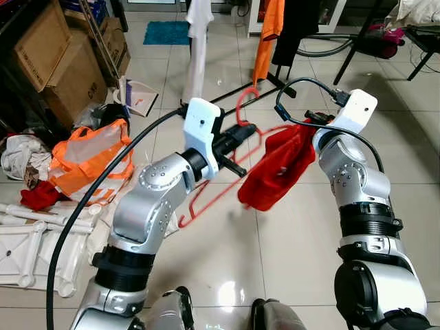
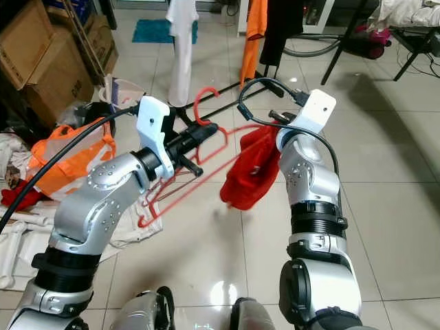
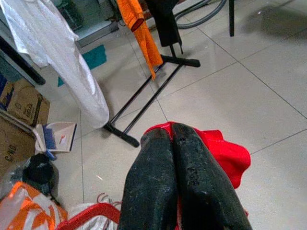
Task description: Hang hanger
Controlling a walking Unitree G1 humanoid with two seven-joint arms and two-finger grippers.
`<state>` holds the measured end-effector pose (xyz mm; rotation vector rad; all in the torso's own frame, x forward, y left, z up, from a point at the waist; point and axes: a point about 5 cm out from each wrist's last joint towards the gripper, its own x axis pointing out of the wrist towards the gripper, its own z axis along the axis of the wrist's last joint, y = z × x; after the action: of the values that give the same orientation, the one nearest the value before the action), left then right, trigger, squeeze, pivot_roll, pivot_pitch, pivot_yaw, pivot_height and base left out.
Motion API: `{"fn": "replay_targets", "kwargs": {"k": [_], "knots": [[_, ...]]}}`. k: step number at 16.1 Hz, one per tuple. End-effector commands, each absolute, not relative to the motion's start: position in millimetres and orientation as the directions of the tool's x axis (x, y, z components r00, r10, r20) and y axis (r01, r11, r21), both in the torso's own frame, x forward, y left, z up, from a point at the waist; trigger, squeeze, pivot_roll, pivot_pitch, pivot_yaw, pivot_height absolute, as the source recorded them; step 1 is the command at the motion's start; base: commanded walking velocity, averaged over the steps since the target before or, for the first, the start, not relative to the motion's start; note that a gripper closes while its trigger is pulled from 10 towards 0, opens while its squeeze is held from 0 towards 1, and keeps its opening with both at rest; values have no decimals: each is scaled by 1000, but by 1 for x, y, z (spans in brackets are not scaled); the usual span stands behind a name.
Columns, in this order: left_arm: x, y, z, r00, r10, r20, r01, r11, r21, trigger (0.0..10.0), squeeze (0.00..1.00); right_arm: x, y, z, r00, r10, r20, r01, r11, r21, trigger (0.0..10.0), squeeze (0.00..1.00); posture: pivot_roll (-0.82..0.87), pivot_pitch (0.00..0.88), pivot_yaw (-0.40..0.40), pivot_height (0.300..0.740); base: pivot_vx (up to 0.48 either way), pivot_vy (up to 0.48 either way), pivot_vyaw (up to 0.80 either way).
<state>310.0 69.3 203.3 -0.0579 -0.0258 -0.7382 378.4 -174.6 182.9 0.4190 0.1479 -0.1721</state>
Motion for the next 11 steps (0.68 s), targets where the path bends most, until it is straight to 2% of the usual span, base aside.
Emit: {"fn": "replay_targets", "kwargs": {"k": [1,6,11], "knots": [[312,68,204,749,-661,43,662,750,-4,10000,0,377,-177,191,977,-150,-153,200,894,401,0,0,-127,139,-37,740,0,0,0],[313,65,204,751,-658,55,659,752,-13,10000,0,376,-178,199,975,-172,-139,216,874,435,0,0,-134,129,-38,740,0,0,0],[303,58,211,695,-715,80,719,690,-79,10000,0,377,-180,193,970,-196,-146,239,886,398,0,0,-132,123,-43,740,0,0,0]]}}
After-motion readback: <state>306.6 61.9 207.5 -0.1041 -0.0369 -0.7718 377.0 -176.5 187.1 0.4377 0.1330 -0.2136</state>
